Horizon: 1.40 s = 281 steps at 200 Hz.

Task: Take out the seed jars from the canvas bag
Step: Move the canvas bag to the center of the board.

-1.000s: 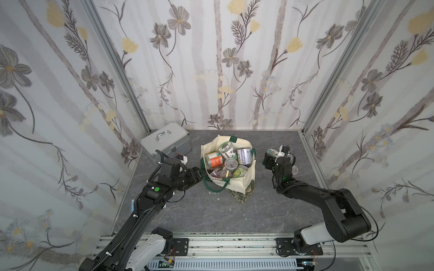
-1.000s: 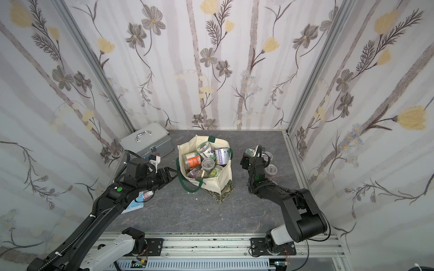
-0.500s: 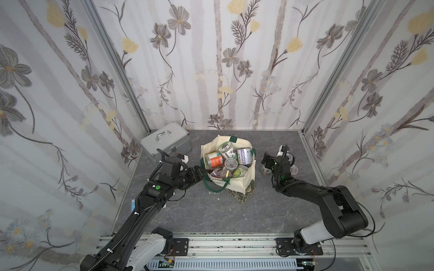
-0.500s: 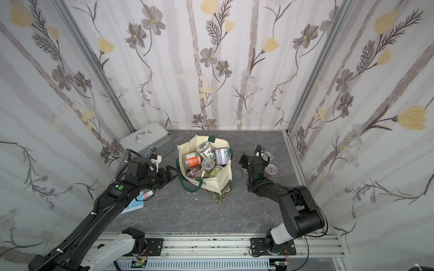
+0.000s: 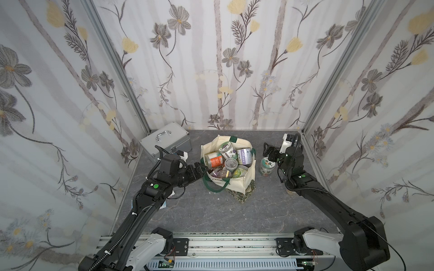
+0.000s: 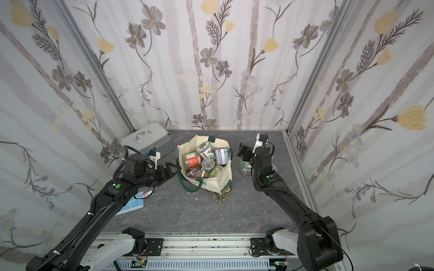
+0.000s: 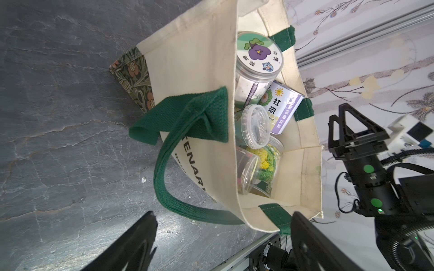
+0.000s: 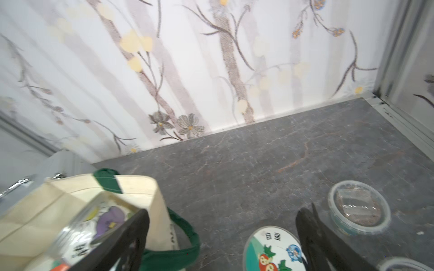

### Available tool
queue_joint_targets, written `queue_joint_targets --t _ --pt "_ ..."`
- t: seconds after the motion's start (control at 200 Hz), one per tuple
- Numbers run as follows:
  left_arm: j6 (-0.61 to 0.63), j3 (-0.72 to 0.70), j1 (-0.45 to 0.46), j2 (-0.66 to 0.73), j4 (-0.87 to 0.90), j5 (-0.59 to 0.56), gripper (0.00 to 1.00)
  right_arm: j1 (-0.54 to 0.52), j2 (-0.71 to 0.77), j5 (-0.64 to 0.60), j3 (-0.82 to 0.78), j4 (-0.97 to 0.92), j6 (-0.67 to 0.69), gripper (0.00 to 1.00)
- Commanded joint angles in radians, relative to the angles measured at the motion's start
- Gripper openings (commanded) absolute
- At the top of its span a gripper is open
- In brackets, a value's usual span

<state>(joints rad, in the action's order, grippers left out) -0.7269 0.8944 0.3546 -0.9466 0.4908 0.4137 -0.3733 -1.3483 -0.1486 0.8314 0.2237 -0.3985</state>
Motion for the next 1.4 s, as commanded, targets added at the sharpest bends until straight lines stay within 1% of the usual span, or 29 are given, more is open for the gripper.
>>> queue_joint_targets --t 0.0,0.18,0.265,0.425,0.455,0.724,0.904,1.174,1.399 --pt "0.028 0.01 -0.001 0.006 0.005 -0.043 0.91 -0.053 0.013 0.119 0.091 -0.164 0.032 0.95" --pt "0.012 -0.016 0.0 0.02 -0.029 -0.052 0.94 -0.186 -0.049 0.145 0.295 -0.32 0.073 0.93" --pt "0.009 -0.033 0.0 0.036 -0.032 -0.056 0.99 -0.227 -0.108 0.149 0.393 -0.392 0.089 0.92" --pt "0.016 -0.06 0.0 0.051 -0.015 -0.043 1.0 -0.262 -0.24 0.123 0.59 -0.564 0.12 0.89" --pt "0.018 -0.062 -0.001 0.051 -0.009 -0.043 1.0 -0.268 -0.294 0.111 0.625 -0.596 0.127 0.89" --pt "0.027 -0.087 -0.001 0.055 -0.002 -0.025 1.0 -0.319 -0.534 0.028 0.935 -0.836 0.198 0.89" --pt "0.028 -0.095 -0.001 0.055 -0.011 -0.015 1.0 -0.34 -0.67 -0.003 1.1 -0.966 0.228 0.9" --pt "0.029 -0.11 -0.002 0.058 -0.013 -0.008 1.0 -0.362 -0.828 -0.043 1.259 -1.067 0.26 0.95" --pt "0.029 -0.11 -0.002 0.06 -0.012 -0.005 1.0 -0.362 -0.908 -0.075 1.307 -1.094 0.27 0.97"
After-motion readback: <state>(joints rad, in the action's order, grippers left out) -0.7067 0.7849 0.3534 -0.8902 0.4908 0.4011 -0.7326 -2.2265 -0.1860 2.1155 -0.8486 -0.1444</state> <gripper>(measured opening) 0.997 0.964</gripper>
